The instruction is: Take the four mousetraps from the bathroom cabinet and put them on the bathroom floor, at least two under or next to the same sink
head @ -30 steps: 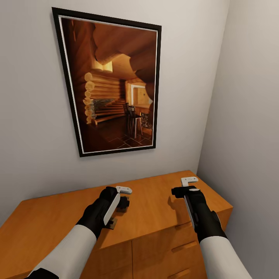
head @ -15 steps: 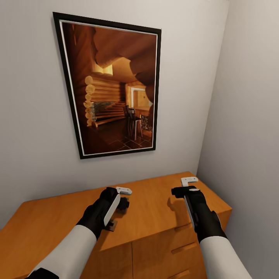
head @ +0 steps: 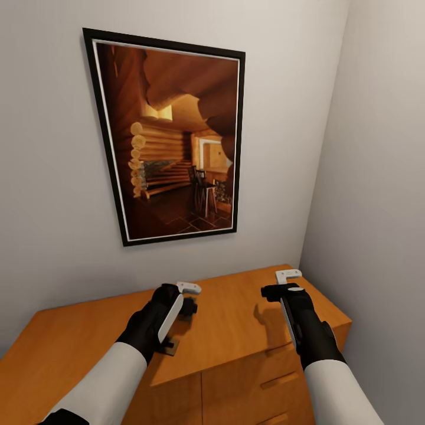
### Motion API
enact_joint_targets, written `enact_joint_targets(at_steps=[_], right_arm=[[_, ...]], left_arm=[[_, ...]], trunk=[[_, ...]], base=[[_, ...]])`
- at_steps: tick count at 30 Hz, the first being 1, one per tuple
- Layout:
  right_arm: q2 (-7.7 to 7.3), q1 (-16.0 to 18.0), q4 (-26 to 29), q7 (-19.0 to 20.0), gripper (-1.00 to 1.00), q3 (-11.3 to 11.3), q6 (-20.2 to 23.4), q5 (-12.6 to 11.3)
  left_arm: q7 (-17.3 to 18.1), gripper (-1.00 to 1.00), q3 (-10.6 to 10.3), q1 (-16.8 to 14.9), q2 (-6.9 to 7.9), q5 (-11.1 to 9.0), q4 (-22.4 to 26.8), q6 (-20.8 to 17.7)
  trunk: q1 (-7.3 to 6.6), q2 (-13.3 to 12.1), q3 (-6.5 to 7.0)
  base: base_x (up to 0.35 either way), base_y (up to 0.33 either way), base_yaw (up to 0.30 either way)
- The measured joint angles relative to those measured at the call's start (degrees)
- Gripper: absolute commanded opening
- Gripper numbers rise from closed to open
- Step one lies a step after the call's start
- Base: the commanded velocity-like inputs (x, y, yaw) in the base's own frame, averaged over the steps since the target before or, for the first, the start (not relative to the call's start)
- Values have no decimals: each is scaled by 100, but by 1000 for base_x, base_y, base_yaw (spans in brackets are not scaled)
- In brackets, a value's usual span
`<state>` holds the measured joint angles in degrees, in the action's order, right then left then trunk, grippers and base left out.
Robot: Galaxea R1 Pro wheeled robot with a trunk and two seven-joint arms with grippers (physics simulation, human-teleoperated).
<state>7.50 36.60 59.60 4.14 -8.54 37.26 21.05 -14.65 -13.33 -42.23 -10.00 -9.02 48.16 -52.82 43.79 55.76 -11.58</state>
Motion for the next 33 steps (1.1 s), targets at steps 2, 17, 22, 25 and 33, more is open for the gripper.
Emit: enact_joint_targets(at_steps=[2,17,22,25,33], right_arm=[[0,0,0,0,100,0,2,0],[0,0,-30,-10,100,0,4,1],[0,0,-74,-15,100,6,-1,2],[0,0,-84,-21,100,8,-3,7],[0,0,-93,-23,100,9,-4,11]], left_arm=[[-17,-100,17,0,0,2,125,-10],[-407,-100,13,47,0,-52,949,-91],[-408,-100,4,65,0,-62,1052,-99],[-403,-100,-3,75,0,-69,1130,-290],[-394,-100,-13,137,0,-71,1418,-541]], trunk=[[-44,-80,36],[-374,-683,306],[-484,-884,396],[-550,-1004,450],[-726,-1326,594]], base=[[0,0,0],[0,0,0],[0,0,0],[0,0,0],[0,0,0]])
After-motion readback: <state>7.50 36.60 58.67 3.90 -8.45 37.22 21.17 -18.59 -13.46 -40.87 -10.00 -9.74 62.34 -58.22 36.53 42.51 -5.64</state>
